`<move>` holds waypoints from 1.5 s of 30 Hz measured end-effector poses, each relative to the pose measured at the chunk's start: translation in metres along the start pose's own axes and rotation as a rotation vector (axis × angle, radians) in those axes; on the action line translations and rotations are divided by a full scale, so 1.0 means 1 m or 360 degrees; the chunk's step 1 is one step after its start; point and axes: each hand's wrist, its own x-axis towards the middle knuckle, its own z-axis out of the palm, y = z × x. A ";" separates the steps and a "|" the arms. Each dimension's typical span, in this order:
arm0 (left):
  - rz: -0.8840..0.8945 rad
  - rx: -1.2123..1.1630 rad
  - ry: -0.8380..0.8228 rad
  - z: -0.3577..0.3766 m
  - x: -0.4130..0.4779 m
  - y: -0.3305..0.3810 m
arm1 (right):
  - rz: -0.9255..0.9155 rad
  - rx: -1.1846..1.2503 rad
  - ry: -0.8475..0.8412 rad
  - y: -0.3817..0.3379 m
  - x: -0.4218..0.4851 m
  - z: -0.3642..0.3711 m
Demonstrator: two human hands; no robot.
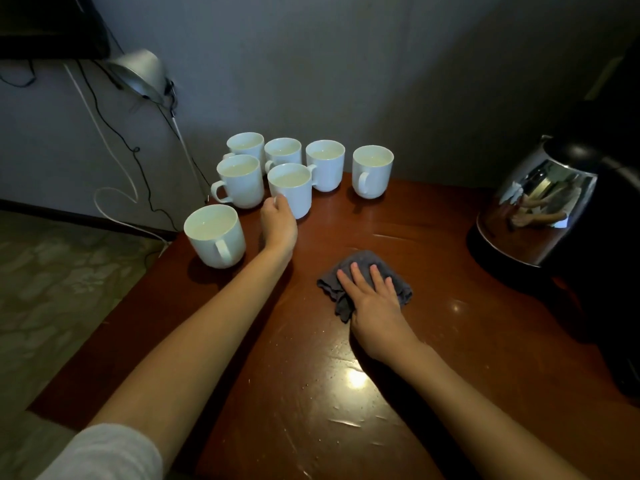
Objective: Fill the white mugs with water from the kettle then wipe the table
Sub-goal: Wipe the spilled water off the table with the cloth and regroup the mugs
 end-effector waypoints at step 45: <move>-0.0198 -0.0651 -0.0079 -0.216 -0.097 0.015 | -0.0014 0.0202 -0.0238 -0.035 -0.023 0.000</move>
